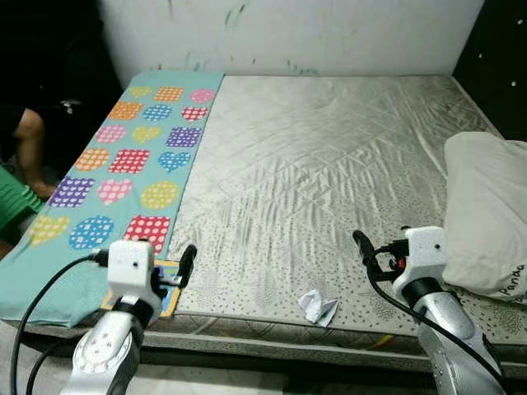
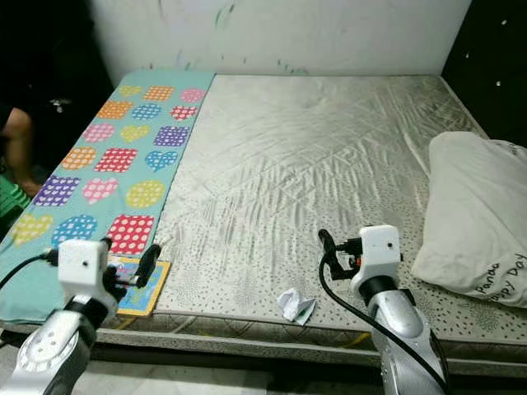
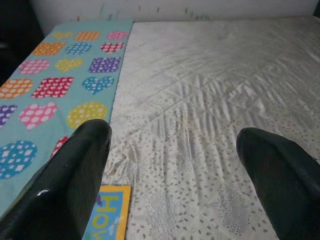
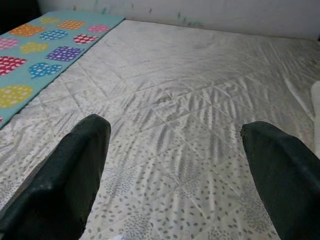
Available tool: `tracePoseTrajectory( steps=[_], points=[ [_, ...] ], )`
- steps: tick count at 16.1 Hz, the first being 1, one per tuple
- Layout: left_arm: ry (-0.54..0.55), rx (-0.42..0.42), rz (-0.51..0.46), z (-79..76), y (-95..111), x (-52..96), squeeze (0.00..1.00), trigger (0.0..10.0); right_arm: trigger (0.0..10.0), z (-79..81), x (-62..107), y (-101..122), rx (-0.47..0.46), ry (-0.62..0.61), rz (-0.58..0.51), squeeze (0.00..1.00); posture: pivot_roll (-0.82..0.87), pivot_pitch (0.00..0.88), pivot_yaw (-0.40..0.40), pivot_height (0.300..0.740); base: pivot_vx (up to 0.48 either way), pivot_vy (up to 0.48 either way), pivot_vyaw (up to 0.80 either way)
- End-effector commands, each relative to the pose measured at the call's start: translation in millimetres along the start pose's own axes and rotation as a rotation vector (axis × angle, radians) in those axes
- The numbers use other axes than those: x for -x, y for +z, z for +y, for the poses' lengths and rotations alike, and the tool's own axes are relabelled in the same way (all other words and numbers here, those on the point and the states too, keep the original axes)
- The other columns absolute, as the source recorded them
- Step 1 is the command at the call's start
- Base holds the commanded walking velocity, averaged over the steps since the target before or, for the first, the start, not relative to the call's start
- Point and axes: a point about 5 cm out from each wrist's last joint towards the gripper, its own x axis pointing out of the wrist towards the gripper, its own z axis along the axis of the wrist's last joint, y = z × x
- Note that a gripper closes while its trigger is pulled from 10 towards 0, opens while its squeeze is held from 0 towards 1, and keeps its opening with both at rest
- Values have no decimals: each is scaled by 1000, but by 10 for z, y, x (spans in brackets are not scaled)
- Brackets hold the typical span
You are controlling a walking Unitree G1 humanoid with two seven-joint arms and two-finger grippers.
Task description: Clean up the room
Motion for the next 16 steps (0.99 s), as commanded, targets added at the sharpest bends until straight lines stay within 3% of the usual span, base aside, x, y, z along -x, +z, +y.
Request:
tracePoseTrajectory(
  steps=[1,4,6,9,12,16],
  points=[
    [8,-11,2,9,-4,16,0,10000,10000,17,-5,12,-2,13,-11,0,-189,60,52,740,0,0,0],
    [15,-19,9,40,-19,-16,0,10000,10000,80,-49,11,8,43,-7,0,-185,55,48,740,0,0,0],
    [30,-35,0,83,0,-55,0,10000,10000,72,-45,-69,108,66,32,0,-185,54,48,740,0,0,0],
    [37,-48,-25,113,55,-140,0,10000,10000,-43,-76,-19,99,19,-7,0,-199,38,72,740,0,0,0],
    [21,-73,-49,117,120,-231,0,10000,10000,-6,-109,-18,93,8,-28,0,-196,24,98,740,0,0,0],
    [21,-75,-52,122,129,-243,0,10000,10000,4,-117,-13,88,8,-36,0,-194,21,99,740,0,0,0]
  ],
)
